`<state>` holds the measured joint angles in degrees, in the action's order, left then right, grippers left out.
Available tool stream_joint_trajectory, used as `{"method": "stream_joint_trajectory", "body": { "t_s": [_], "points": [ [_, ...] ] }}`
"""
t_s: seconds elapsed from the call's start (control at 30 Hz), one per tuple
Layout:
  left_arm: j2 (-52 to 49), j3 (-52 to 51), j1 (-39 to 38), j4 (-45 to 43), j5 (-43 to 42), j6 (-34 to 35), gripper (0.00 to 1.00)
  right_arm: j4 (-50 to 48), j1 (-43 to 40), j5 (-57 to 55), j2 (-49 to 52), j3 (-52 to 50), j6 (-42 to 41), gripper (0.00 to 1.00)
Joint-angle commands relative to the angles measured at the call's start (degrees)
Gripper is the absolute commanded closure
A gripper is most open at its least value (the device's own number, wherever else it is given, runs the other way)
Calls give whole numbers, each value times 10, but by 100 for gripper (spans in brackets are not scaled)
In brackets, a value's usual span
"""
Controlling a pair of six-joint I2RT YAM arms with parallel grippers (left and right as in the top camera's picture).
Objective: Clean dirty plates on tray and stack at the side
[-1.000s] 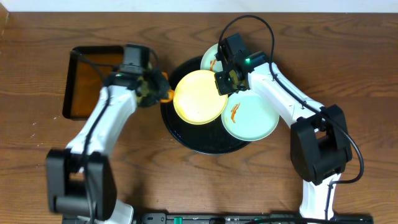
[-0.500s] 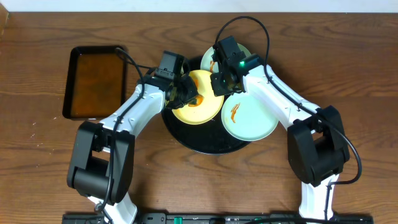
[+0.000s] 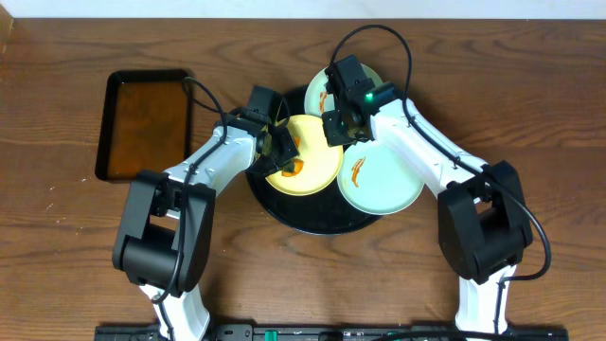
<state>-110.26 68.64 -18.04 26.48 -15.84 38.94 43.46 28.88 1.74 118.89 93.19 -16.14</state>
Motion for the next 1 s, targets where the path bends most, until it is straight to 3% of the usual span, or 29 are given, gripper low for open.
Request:
{"method": "stream_joint_trajectory", "body": {
  "t_s": [0.0,0.53,0.77,0.97],
  "points": [
    [3,-2,9,17,106,-7,92,0,5,2,3,0,-10,99],
    [89,3,11,24,214,-12,92,5,5,2,3,0,-9,99],
    [62,2,-3,-1,94,35,93,-1,5,2,3,0,-10,99],
    [9,2,-30,-29,85,81,93,-1,5,2,3,0,-9,99]
  ]
}}
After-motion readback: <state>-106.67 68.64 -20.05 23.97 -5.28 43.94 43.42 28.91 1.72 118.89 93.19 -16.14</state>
